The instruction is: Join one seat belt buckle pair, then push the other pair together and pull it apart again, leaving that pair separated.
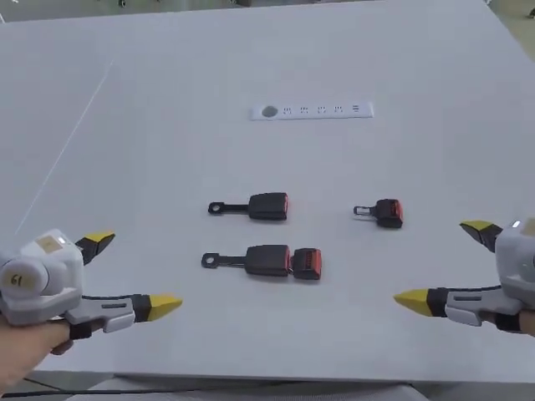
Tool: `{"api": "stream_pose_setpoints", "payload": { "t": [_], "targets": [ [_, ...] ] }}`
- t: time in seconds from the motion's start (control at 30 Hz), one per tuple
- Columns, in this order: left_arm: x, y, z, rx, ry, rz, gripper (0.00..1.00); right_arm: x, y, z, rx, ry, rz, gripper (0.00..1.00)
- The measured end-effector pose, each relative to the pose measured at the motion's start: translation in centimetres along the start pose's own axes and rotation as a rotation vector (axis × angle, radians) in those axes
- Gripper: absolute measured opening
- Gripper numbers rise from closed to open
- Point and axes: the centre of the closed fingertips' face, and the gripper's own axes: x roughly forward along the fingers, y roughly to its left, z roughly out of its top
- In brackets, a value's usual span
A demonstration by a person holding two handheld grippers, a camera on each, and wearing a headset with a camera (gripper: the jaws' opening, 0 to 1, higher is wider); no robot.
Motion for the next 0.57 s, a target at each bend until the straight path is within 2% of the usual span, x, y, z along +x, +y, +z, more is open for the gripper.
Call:
{"api": "stream_pose_setpoints", "payload": {
  "t": [0.27, 0.37, 0.57],
  "targets": [
    [-0.17, -0.26, -0.23, -0.002, 0.005, 0.0, 1.0, 0.1, 0.16, -0.38, -0.008, 0.008, 0.003, 1.0],
    [-0.22, -0.77, 0.07, 0.011, 0.006, -0.004, 1.0, 0.16, 0.12, -0.32, -0.005, 0.005, 0.003, 1.0],
    [-0.13, -0.96, 0.14, 0.021, 0.01, -0.009, 1.0, 0.13, -0.2, -0.44, 0.0, 0.003, -0.002, 1.0]
  ]
}}
